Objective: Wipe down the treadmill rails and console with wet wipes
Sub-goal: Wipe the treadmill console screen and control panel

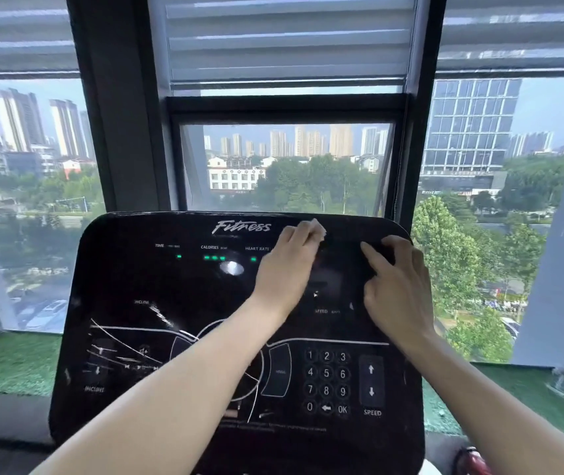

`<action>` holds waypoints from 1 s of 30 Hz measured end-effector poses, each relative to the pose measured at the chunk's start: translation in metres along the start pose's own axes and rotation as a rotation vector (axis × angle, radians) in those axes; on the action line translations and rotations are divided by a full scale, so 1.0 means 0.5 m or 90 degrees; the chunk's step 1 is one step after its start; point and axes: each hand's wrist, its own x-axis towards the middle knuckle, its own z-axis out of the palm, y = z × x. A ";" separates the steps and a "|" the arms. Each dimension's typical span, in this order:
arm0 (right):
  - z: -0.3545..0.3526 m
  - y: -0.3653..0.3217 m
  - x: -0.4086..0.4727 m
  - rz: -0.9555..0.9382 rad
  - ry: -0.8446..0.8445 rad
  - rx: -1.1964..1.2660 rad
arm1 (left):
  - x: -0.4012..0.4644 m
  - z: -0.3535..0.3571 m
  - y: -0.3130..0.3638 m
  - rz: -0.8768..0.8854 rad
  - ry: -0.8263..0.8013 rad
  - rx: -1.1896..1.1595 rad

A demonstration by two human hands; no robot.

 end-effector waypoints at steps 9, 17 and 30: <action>-0.008 0.034 0.000 -0.031 -0.006 0.027 | 0.013 0.003 0.028 -0.139 0.081 -0.030; -0.012 0.044 -0.003 -0.028 -0.021 0.053 | 0.016 -0.004 0.016 -0.083 0.012 -0.002; -0.008 0.063 -0.013 -0.006 0.021 0.097 | 0.030 0.030 0.098 0.010 -0.018 -0.008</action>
